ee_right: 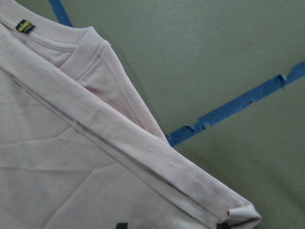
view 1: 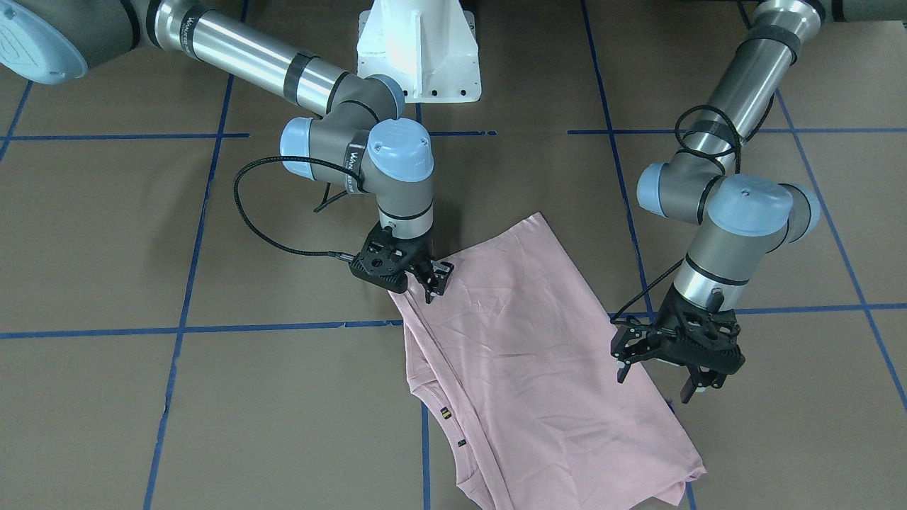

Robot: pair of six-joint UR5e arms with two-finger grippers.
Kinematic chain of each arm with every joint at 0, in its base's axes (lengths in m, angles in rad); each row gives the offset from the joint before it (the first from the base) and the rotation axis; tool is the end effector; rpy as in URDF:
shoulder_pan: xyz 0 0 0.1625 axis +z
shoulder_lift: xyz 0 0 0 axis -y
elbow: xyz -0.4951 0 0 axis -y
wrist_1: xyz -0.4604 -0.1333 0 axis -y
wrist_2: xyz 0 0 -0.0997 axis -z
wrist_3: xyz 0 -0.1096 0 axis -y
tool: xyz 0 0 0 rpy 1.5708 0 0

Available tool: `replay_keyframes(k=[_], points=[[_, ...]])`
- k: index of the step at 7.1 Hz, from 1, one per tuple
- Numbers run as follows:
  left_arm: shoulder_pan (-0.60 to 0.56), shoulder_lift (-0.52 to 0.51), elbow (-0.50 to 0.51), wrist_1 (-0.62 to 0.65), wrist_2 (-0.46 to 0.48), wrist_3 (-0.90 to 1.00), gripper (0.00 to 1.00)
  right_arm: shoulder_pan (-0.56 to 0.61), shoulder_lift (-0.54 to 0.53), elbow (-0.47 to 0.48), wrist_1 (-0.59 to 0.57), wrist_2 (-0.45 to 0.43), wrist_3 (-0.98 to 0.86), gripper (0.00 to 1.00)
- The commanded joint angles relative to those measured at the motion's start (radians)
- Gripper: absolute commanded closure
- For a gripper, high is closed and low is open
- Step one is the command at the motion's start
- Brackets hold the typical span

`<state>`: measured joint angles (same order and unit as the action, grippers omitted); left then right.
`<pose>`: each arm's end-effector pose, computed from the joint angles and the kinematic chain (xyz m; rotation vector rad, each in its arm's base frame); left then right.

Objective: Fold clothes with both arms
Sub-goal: 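Grasp the shirt's collar edge with the right gripper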

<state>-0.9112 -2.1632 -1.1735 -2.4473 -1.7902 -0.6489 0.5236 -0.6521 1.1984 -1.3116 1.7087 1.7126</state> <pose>0.4465 -0.7544 0.4477 0.7264 0.8066 0.1272 -0.7500 -0.5695 0.2271 0.0250 -0.8262 0.5723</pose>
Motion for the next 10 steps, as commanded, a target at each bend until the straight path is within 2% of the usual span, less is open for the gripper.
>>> replay_keyframes(k=[1,3,4,5,6,10], points=[[0.0,0.0,0.0,0.001,0.0,0.0,0.0,-0.002,-0.003,-0.002,-0.005,-0.001,-0.005,0.31],[0.0,0.005,0.002,0.001,0.002,0.0,0.0,0.0,-0.004,-0.006,-0.006,-0.003,-0.011,0.4],[0.0,0.005,0.002,0.001,0.0,0.0,0.0,0.0,-0.004,-0.008,-0.008,-0.003,-0.01,0.54],[0.0,0.005,0.002,0.001,0.0,0.002,0.0,0.0,-0.004,-0.008,-0.006,-0.004,-0.005,0.82],[0.0,0.006,0.0,0.001,0.0,0.002,0.0,0.0,-0.001,-0.008,-0.005,-0.044,0.019,1.0],[0.0,0.006,0.0,0.001,0.0,0.002,0.0,0.001,0.006,0.003,0.0,-0.052,0.035,1.0]])
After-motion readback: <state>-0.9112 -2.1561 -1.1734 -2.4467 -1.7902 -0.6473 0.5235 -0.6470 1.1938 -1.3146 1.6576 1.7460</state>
